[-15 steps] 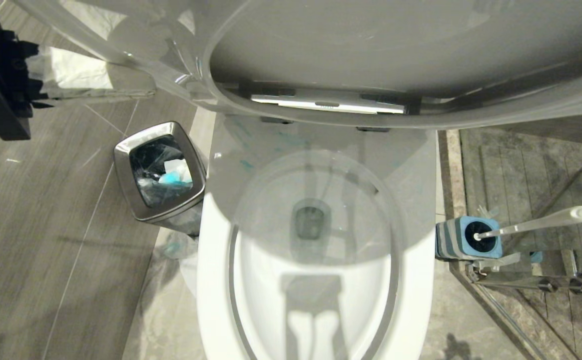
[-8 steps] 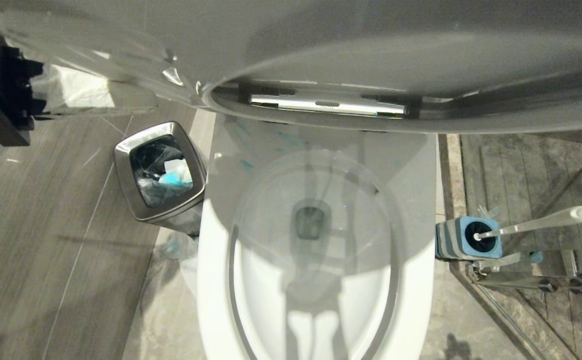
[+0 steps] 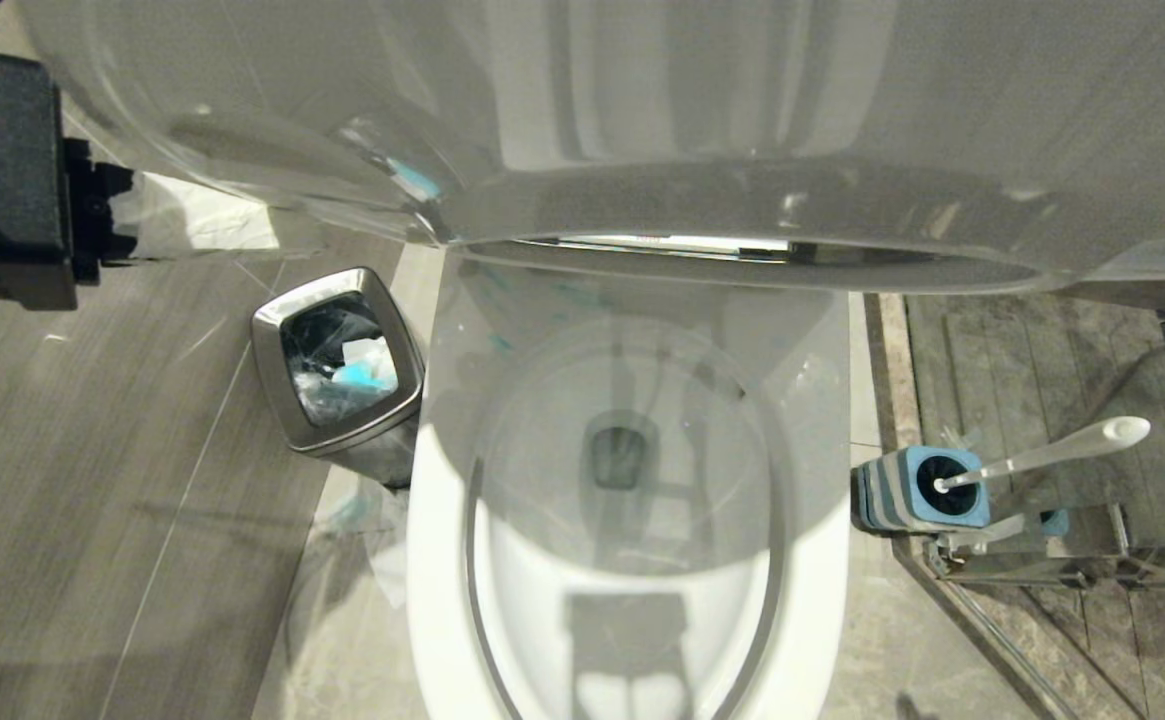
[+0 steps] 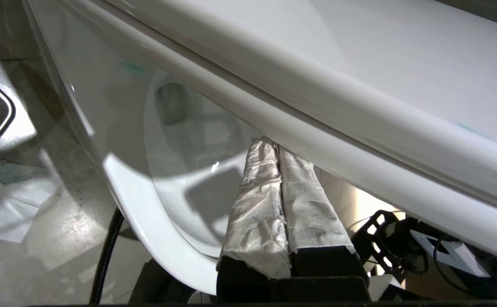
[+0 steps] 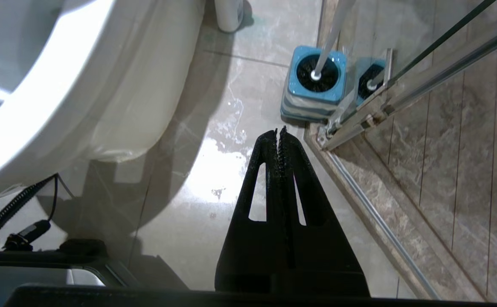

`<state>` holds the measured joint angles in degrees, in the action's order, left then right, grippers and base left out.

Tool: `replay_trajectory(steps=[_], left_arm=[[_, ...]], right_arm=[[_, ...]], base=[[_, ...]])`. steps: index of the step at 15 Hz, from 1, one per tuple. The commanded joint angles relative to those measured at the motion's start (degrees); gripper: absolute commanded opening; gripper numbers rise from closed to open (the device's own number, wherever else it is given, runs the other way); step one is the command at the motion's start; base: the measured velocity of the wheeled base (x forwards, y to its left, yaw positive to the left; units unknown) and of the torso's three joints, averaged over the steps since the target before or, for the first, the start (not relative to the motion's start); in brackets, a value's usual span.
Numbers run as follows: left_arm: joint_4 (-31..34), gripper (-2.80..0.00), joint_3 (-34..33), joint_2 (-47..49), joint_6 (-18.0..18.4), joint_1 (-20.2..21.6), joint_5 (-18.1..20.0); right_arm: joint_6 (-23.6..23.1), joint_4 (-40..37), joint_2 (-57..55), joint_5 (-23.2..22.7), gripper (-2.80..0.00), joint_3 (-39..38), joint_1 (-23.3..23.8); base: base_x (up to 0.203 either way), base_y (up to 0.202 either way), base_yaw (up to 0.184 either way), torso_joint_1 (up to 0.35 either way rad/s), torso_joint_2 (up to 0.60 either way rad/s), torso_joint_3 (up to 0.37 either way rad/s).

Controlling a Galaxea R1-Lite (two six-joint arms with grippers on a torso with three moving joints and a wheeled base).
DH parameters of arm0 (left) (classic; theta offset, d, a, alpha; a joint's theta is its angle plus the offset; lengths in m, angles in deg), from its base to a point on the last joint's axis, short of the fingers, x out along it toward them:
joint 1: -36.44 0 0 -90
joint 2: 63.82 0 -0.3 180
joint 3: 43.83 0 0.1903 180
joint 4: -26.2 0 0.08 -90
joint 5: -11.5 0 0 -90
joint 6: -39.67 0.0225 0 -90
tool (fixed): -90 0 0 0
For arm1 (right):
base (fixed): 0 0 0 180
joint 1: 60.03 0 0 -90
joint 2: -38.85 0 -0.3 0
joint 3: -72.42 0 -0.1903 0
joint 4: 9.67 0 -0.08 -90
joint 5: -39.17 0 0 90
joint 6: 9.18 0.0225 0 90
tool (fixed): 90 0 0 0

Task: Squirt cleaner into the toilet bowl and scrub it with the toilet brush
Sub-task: Close the toilet lid

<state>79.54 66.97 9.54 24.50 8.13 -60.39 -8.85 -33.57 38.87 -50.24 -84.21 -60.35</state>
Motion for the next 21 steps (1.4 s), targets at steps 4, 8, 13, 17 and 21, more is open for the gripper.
replay_trajectory(steps=[4, 8, 13, 17, 21], left_arm=[[-0.1, -2.80, 0.1, 0.6, -0.3, -0.5, 0.3], [0.1, -2.80, 0.0, 0.3, 0.1, -0.1, -0.5], [2.4, -2.80, 0.0, 0.3, 6.2, -0.2, -9.2], [2.5, -2.80, 0.1, 0.1, 4.6, 0.0, -9.4], [2.4, -2.80, 0.8, -0.3, 4.9, 0.3, -12.1]], right_arm=[[0.0, 0.0, 0.0, 0.0, -2.80, 0.0, 0.0], [0.0, 0.0, 0.0, 0.0, -2.80, 0.0, 0.0], [0.0, 0.0, 0.0, 0.0, -2.80, 0.0, 0.0], [0.0, 0.0, 0.0, 0.0, -2.80, 0.0, 0.0], [0.0, 0.0, 0.0, 0.0, -2.80, 0.0, 0.0]], base=[[0.000, 0.000, 0.000, 0.001, 0.00, 0.141], [0.000, 0.000, 0.000, 0.000, 0.00, 0.016], [0.000, 0.000, 0.000, 0.000, 0.00, 0.000], [0.000, 0.000, 0.000, 0.000, 0.00, 0.000], [0.000, 0.000, 0.000, 0.000, 0.00, 0.000]])
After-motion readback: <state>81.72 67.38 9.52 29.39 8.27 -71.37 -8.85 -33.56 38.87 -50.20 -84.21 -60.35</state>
